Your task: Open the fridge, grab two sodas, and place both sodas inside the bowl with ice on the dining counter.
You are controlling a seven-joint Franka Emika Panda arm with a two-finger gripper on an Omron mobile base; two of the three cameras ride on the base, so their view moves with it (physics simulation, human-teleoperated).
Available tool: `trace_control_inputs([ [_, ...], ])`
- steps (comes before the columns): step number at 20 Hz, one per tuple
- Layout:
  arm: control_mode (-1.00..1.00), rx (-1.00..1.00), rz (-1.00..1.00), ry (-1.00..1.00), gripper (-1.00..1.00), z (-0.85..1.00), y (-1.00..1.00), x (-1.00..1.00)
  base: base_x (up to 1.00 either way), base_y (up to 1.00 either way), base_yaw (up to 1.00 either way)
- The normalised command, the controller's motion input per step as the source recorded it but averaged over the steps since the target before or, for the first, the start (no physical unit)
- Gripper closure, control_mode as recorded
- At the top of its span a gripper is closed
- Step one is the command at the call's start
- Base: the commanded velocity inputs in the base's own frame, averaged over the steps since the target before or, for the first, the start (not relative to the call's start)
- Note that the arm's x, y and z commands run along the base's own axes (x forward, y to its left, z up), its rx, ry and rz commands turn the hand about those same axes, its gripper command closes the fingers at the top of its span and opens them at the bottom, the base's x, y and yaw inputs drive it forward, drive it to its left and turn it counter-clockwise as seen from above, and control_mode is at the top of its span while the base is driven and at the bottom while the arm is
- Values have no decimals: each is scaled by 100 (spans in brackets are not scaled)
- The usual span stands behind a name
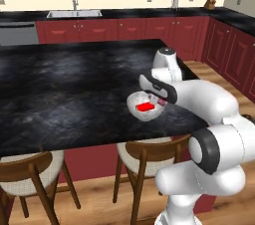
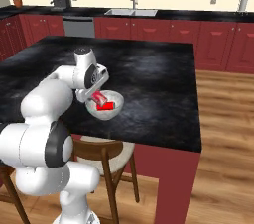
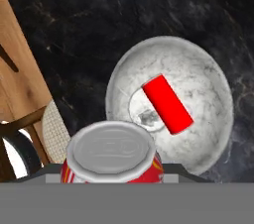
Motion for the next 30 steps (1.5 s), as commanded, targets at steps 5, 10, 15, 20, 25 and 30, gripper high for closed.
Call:
trace_control_inputs([
  [5,-100,0,17,0,100,-39,0,56,0,0,0],
  [10,-100,-3,12,0,100,-31,0,26,0,0,0],
  [15,-100,-8,6,3,100,-24,0,12,0,0,0],
  [20,-100,-6,5,6,100,-7,0,15,0,0,0],
  [25,-100,-8,6,6,100,-18,0,17,0,0,0],
  [30,-100,-5,6,4,100,-15,2,11,0,0,0],
])
